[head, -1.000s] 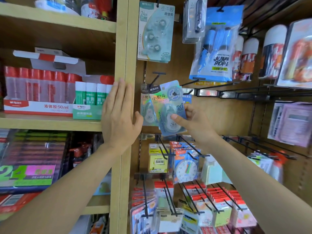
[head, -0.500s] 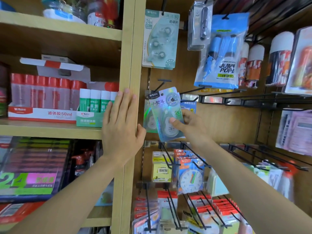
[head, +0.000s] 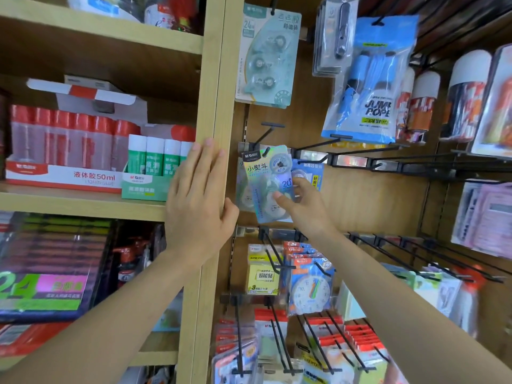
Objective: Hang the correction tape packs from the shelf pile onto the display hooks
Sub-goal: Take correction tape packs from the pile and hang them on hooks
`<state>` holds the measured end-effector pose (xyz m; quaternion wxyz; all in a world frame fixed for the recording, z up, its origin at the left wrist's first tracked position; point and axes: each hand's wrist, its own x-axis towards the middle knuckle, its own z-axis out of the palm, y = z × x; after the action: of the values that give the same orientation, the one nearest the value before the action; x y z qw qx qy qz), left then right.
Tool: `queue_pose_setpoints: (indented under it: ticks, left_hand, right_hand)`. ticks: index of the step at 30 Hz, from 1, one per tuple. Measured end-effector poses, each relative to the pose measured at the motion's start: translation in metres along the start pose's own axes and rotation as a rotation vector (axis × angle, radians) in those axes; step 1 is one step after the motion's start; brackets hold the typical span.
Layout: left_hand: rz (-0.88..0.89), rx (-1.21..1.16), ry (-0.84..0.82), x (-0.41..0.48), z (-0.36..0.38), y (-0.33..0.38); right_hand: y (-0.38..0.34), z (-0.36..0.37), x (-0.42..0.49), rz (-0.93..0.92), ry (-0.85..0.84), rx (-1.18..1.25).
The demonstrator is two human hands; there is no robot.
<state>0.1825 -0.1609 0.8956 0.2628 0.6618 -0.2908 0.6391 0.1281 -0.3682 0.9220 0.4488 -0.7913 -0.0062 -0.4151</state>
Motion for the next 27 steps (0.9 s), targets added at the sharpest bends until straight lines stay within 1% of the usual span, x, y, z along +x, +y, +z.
queue_pose_setpoints:
  ticks: [2, 4, 6, 7, 8, 9, 11, 16, 23, 27]
  left_hand:
    - [0.009, -0.027, 0.017, -0.001, 0.001, -0.002]
    - [0.022, -0.050, 0.029, -0.002, 0.002, -0.003]
    - [0.031, -0.069, 0.043, -0.002, 0.003, -0.003]
    - [0.032, -0.071, 0.046, -0.003, 0.003, -0.004]
    - [0.031, -0.070, 0.048, -0.003, 0.003, -0.004]
    - [0.027, -0.072, 0.053, -0.003, 0.003, -0.004]
    - [0.021, -0.093, 0.061, -0.003, 0.002, -0.004]
    - [0.024, -0.118, 0.073, -0.004, 0.003, -0.004]
    - [0.025, -0.130, 0.081, -0.005, 0.003, -0.004]
    - [0.026, -0.140, 0.091, -0.007, 0.003, -0.005]
  right_hand:
    - [-0.001, -0.001, -0.006, -0.117, 0.134, -0.134]
    - [-0.005, -0.004, -0.015, -0.325, 0.225, -0.241]
    - [-0.008, -0.005, -0.021, -0.585, 0.219, -0.481]
    - [-0.007, -0.005, -0.021, -0.684, 0.186, -0.633]
    - [-0.007, -0.004, -0.022, -0.732, 0.140, -0.765]
    - [-0.007, -0.003, -0.021, -0.725, 0.085, -0.865]
    - [-0.007, -0.001, -0.018, -0.645, -0.002, -0.992]
    - [-0.003, 0.006, -0.002, -0.577, -0.011, -1.185]
    - [0.006, 0.033, 0.032, -0.466, -0.027, -1.196]
    - [0.014, 0.042, 0.052, -0.386, -0.097, -1.253]
